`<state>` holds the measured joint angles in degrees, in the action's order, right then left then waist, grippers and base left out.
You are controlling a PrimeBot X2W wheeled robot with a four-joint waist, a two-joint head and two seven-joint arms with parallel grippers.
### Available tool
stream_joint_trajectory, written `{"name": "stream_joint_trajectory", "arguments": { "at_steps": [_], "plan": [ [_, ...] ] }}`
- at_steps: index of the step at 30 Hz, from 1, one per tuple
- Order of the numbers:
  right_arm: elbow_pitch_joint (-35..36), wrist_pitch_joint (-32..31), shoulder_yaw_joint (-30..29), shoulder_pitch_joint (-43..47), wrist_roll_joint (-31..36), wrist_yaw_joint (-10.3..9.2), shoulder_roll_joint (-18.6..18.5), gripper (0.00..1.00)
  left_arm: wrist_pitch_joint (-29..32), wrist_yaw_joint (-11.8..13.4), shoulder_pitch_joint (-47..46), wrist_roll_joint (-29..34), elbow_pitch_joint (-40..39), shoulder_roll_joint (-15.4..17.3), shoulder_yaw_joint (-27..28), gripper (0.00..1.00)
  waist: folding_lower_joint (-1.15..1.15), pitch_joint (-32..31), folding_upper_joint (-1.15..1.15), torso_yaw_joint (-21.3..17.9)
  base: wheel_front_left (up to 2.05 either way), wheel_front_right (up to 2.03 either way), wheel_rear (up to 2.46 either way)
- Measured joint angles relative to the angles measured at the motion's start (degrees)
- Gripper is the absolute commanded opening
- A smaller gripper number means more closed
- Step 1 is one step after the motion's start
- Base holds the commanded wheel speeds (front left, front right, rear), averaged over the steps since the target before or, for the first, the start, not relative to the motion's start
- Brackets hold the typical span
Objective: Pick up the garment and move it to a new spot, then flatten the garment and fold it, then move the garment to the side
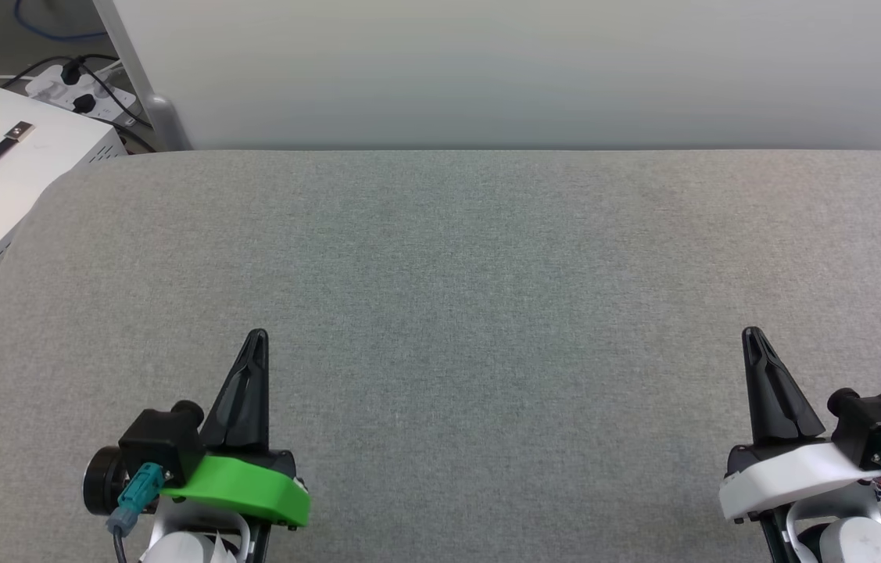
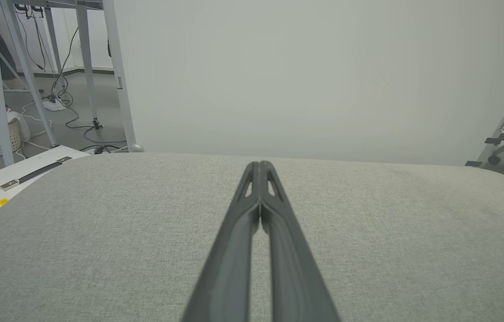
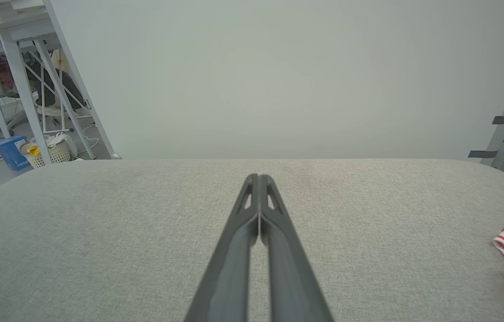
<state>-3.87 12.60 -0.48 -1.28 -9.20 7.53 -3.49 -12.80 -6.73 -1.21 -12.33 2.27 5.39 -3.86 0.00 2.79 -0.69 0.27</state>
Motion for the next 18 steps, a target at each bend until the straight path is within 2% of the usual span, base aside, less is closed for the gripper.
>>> {"name": "stream_joint_trajectory", "arguments": {
  "at_steps": [18],
  "plan": [
    [0.52,-1.87,0.07,0.01,1.07,0.00,0.01,0.00,1.87,0.99,0.00,2.16,-0.36,-0.30,0.54,0.00,0.00,-0.46,0.00,-0.04,0.00,0.00,0.00]
  ]
}}
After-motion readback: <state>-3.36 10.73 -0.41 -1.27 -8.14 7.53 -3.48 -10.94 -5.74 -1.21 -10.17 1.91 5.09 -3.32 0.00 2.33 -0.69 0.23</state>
